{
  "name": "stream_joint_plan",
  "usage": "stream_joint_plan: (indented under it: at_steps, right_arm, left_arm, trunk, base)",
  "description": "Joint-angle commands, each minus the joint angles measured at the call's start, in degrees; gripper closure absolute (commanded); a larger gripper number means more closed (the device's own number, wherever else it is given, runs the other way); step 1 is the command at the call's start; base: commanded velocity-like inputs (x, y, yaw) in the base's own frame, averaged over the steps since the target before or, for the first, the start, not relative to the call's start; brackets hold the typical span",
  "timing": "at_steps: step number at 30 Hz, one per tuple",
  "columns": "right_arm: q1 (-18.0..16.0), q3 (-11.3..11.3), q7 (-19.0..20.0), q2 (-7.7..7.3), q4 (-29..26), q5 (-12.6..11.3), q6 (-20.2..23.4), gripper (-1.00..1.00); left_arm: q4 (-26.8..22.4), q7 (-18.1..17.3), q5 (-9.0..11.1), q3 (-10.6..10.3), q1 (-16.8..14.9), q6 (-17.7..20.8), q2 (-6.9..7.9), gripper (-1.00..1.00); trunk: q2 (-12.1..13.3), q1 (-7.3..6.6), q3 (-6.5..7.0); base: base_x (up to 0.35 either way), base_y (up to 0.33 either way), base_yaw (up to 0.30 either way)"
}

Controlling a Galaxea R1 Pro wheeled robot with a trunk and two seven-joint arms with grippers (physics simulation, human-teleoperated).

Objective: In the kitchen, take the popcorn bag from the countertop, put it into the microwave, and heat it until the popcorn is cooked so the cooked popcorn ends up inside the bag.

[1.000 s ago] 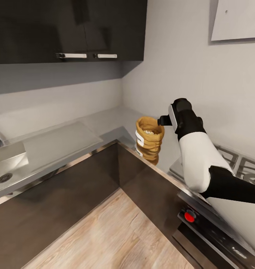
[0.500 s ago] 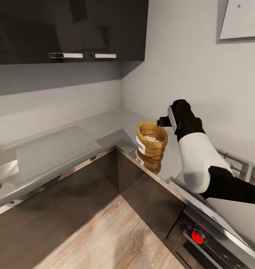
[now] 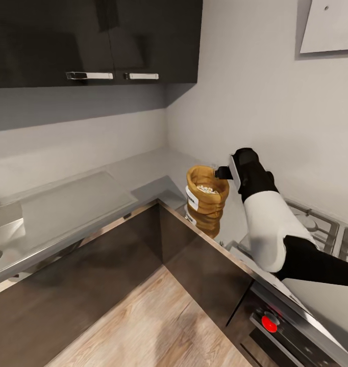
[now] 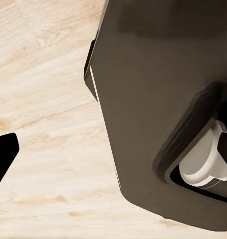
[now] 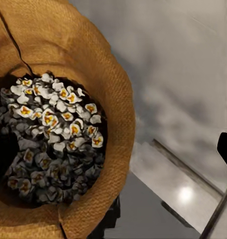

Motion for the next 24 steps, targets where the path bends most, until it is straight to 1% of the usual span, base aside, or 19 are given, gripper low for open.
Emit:
stream_joint_plan:
  at_steps: [1, 6, 13, 21, 24]
  right_arm:
    - [0.46, -0.22, -0.42, -0.16, -0.05, -0.45, -0.14, -1.0]
    - [2.25, -0.26, -0.3, -0.77, -0.01, -0.64, -2.28, -1.0]
    - [2.6, -0.18, -0.76, -0.81, -0.08, -0.5, -2.46, -1.0]
    - [2.6, -0.22, -0.92, -0.81, 0.28, -0.64, -2.5, -1.0]
    - [2.6, -0.25, -0.84, -0.93, 2.85, -0.67, -3.34, -1.0]
  left_arm:
    - [-0.07, 0.17, 0.23, 0.04, 0.01, -0.04, -0.02, -1.0]
    - [-0.07, 0.17, 0.23, 0.04, 0.01, -0.04, -0.02, -1.0]
    - [-0.07, 0.13, 0.23, 0.04, 0.01, -0.04, -0.02, -1.0]
    - [-0.07, 0.09, 0.23, 0.04, 0.01, -0.04, -0.02, -1.0]
    - [-0.07, 0.1, 0.23, 0.04, 0.01, -0.04, -0.02, -1.0]
  trunk:
    - [-0.04, 0.0, -0.06]
    - [-0.04, 0.0, -0.06]
    - [-0.04, 0.0, -0.06]
    - [-0.04, 0.0, -0.06]
    - [-0.04, 0.0, -0.06]
  base:
    - [0.0, 0.0, 0.0]
    - [0.0, 0.0, 0.0]
    - [0.019, 0.0, 0.0]
    - [0.279, 0.0, 0.0]
    - [0.278, 0.0, 0.0]
